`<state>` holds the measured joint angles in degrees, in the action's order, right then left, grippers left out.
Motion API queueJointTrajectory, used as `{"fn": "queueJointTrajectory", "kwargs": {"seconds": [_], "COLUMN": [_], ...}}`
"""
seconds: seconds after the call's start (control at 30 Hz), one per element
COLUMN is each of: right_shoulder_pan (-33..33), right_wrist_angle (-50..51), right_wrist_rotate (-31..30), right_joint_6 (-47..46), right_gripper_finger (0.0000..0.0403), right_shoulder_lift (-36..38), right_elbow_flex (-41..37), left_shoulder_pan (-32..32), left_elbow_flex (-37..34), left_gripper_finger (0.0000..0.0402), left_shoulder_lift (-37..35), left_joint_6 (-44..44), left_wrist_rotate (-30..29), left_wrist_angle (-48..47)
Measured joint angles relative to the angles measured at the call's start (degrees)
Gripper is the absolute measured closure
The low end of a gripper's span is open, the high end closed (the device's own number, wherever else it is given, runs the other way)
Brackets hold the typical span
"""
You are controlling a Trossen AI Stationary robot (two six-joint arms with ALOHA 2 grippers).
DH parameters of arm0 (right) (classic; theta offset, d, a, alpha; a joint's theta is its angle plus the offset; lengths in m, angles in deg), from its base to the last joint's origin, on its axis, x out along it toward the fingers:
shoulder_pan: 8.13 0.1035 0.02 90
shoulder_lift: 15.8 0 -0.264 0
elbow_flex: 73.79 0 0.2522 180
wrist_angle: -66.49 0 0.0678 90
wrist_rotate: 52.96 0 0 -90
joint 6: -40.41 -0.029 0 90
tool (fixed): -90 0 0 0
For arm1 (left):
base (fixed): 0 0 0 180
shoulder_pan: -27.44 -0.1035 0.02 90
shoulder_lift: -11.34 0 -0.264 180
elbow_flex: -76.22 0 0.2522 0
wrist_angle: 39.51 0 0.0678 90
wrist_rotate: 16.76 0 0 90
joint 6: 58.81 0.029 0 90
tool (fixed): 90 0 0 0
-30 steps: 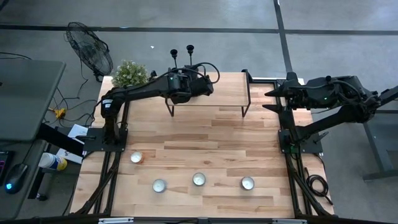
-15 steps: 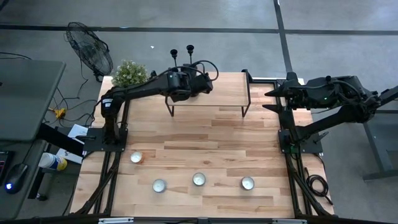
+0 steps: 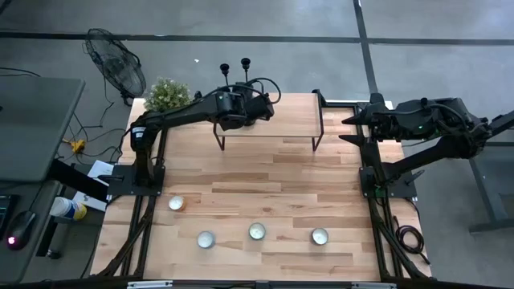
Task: Pick & Place candle stick holders
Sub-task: Put the black candle holder on the shelf
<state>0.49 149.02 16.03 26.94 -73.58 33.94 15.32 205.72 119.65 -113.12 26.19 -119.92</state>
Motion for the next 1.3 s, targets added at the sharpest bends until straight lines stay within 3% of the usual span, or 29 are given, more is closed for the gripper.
{"fn": "queueJointTrajectory", "kwargs": {"seconds": [1.3], "right_shoulder_pan": [-0.01], "right_wrist_angle": [0.02], "right_wrist_rotate": [0.00], "right_joint_6": [0.00], "right_gripper_finger": [0.0195], "right_shoulder_lift": [0.00], "right_elbow_flex": [0.00], "left_shoulder_pan": [-0.66], "left_elbow_flex": [0.00], "left_gripper_finger": [0.0392], "left_shoulder_lift": [0.57], "left_joint_6": [1.57], "left_wrist_rotate": [1.86], "left_wrist_angle": [0.99]}}
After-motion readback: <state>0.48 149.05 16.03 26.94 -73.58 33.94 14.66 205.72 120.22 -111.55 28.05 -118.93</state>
